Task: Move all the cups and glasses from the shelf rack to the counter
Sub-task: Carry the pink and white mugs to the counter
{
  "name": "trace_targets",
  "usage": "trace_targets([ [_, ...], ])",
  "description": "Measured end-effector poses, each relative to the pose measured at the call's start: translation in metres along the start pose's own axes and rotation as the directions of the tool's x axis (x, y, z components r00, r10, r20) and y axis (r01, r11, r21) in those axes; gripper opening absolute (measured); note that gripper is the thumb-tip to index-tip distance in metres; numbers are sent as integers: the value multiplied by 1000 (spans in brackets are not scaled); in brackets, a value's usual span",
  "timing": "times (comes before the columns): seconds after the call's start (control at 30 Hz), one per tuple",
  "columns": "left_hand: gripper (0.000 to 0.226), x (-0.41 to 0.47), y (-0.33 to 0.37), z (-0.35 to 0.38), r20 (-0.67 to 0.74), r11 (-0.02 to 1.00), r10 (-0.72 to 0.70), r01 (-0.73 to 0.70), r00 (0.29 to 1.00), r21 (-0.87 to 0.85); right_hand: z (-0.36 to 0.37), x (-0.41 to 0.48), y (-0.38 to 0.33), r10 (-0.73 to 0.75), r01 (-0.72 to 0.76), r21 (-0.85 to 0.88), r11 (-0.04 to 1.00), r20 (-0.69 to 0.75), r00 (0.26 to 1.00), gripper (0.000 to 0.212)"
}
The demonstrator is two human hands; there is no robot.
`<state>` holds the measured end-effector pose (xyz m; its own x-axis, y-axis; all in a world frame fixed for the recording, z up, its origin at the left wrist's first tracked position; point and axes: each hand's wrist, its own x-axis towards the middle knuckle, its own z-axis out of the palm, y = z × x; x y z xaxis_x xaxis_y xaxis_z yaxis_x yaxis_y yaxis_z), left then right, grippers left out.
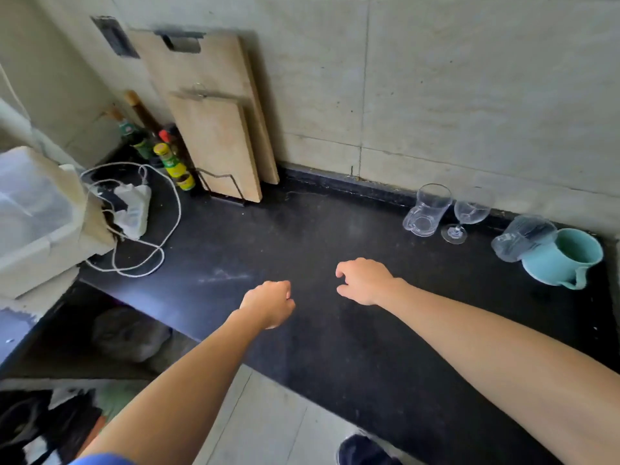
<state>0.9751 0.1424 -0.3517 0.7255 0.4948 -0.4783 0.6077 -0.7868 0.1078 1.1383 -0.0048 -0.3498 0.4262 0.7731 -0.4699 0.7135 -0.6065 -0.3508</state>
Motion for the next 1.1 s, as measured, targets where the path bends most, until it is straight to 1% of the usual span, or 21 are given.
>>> trace_targets([
  [0.07,27,-31,-28,4,-32,999,-51,50,998,-13,8,-6,-37,-67,68,-58,996,21,998,39],
  [0.2,25,-132,-110,21,-104,978,-205,198,973,-71,41,-32,-148,-257,267,-173,948,74,963,37],
  [0.3,23,-227,-172,47,-123,943,-325,310,938,-124,79,-58,-237,-392,416,-249,875,139,909,35],
  [0.37,23,-293,-209,66,-122,908,-411,393,903,-147,106,-76,-298,-485,521,-299,799,190,853,38],
  [0.5,26,-423,-283,95,-114,773,-622,586,774,-243,158,-117,-426,-648,695,-337,635,259,717,41],
  [0.57,28,-478,-313,109,-109,697,-704,654,701,-295,182,-137,-486,-716,765,-334,551,281,639,41],
  [0.67,24,-547,-352,131,-63,568,-803,729,592,-382,218,-165,-562,-777,846,-338,413,354,520,41],
  [0.73,23,-582,-377,147,-33,499,-843,758,536,-420,242,-177,-607,-794,882,-335,332,406,453,41],
  [0.8,24,-612,-401,159,0,427,-875,773,484,-470,264,-185,-651,-802,908,-319,273,446,398,40],
  [0.93,17,-664,-463,172,77,285,-915,771,395,-570,307,-189,-747,-803,945,-289,153,521,289,38],
  [1.03,8,-703,-512,173,92,168,-957,784,275,-598,338,-193,-822,-811,964,-248,91,544,216,37],
  [1.1,9,-730,-542,171,120,81,-973,780,196,-620,357,-198,-872,-807,973,-229,41,567,167,37],
])
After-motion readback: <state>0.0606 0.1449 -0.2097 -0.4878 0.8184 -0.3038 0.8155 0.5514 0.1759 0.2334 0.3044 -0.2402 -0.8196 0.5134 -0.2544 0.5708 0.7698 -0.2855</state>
